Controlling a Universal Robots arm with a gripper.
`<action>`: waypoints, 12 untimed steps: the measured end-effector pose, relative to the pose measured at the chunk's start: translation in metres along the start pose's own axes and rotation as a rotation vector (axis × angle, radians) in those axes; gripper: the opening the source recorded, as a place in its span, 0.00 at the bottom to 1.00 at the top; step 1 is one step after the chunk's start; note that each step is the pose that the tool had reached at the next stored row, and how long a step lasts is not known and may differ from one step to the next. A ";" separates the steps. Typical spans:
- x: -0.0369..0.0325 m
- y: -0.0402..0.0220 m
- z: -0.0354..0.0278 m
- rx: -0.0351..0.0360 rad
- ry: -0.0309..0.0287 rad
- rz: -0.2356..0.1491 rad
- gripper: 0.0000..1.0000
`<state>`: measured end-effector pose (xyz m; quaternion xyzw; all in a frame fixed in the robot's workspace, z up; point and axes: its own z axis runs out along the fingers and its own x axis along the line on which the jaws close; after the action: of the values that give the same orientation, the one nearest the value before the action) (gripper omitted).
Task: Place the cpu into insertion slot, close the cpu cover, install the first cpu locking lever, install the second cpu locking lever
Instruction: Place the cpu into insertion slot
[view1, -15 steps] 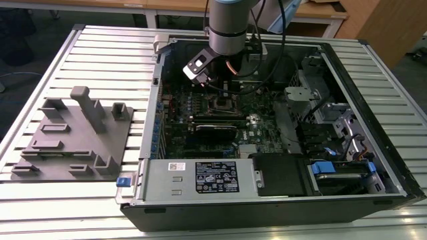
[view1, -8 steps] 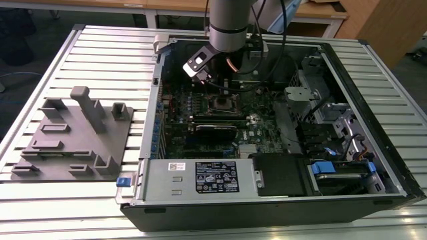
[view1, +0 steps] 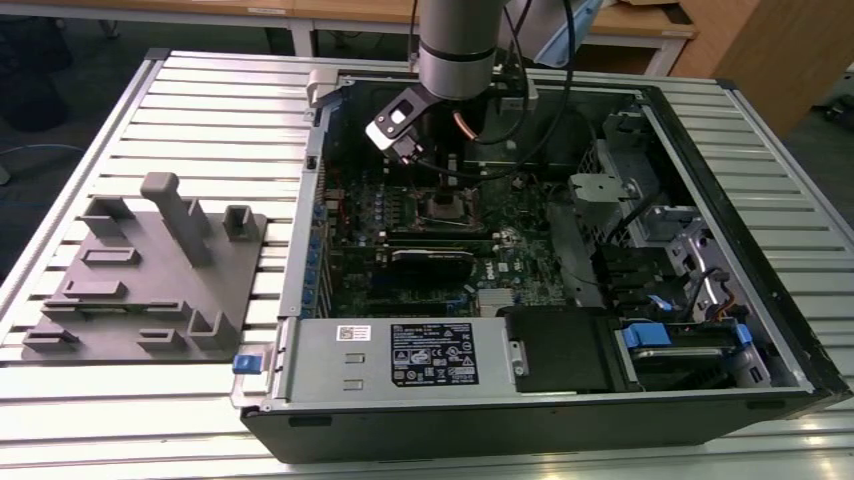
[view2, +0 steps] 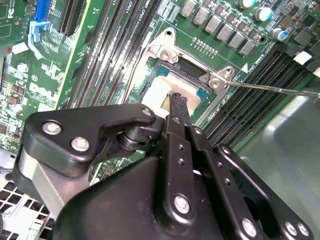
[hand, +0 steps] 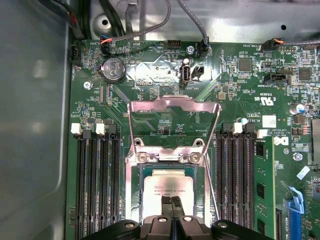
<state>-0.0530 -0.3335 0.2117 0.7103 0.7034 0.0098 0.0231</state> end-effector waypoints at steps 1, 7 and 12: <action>0.0000 0.0000 -0.0001 0.0000 0.0000 0.000 0.10; 0.0000 0.0001 -0.0011 0.0000 0.0001 0.000 0.10; -0.0001 0.0008 -0.0012 0.0000 -0.0001 0.000 0.10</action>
<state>-0.0522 -0.3335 0.2130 0.7103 0.7034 0.0097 0.0231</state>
